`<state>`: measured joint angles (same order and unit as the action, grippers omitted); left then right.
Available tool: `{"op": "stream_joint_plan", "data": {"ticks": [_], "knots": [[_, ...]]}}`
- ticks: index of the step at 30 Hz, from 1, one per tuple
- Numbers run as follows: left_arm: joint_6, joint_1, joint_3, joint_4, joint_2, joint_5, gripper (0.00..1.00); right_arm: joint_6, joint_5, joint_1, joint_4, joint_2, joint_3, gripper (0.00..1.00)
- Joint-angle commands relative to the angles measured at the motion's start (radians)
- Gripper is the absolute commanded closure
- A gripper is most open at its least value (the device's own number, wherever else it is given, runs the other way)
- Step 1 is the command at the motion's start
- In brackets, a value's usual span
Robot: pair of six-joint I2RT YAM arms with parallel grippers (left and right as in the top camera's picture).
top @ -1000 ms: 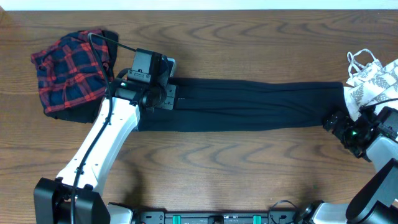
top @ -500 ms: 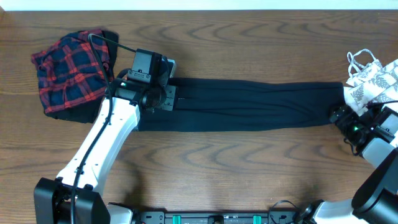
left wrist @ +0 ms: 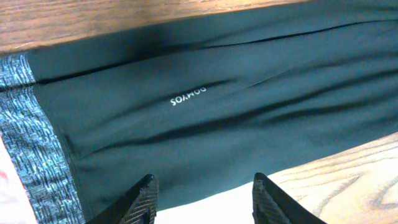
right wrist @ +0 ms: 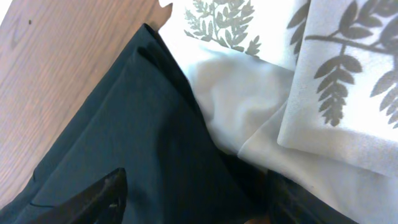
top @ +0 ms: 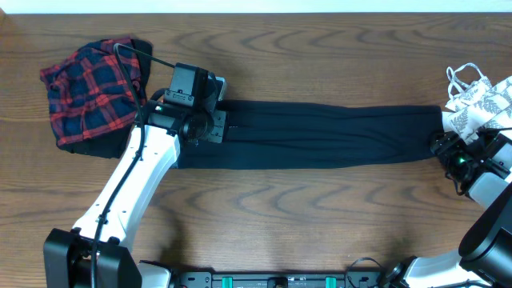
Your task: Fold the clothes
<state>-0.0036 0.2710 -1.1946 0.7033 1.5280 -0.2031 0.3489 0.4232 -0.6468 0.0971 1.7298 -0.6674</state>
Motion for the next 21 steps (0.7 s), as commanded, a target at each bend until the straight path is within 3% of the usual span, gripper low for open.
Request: {"op": "stream_joint_plan", "data": {"ticks": [1, 5, 6, 9, 11, 21], "knots": [[-0.012, 0.001, -0.007, 0.003, -0.006, 0.005, 0.51, 0.066, -0.075, 0.005, -0.171, 0.159, 0.124, 0.36], [-0.012, 0.001, -0.007, 0.006, -0.006, 0.005, 0.50, 0.066, -0.074, 0.005, -0.205, 0.159, 0.124, 0.40], [-0.012, 0.001, -0.007, 0.007, -0.006, 0.005, 0.51, 0.066, -0.074, 0.005, -0.212, 0.159, 0.124, 0.47], [-0.012, 0.001, -0.007, 0.015, -0.006, 0.005, 0.51, 0.065, -0.067, 0.005, -0.222, 0.159, 0.124, 0.86], [-0.012, 0.001, -0.007, 0.022, -0.006, 0.005, 0.51, 0.066, -0.066, 0.005, -0.217, 0.159, 0.123, 0.99], [-0.012, 0.001, -0.007, 0.026, -0.006, 0.005, 0.51, 0.042, 0.021, 0.005, -0.132, 0.146, 0.120, 0.99]]}}
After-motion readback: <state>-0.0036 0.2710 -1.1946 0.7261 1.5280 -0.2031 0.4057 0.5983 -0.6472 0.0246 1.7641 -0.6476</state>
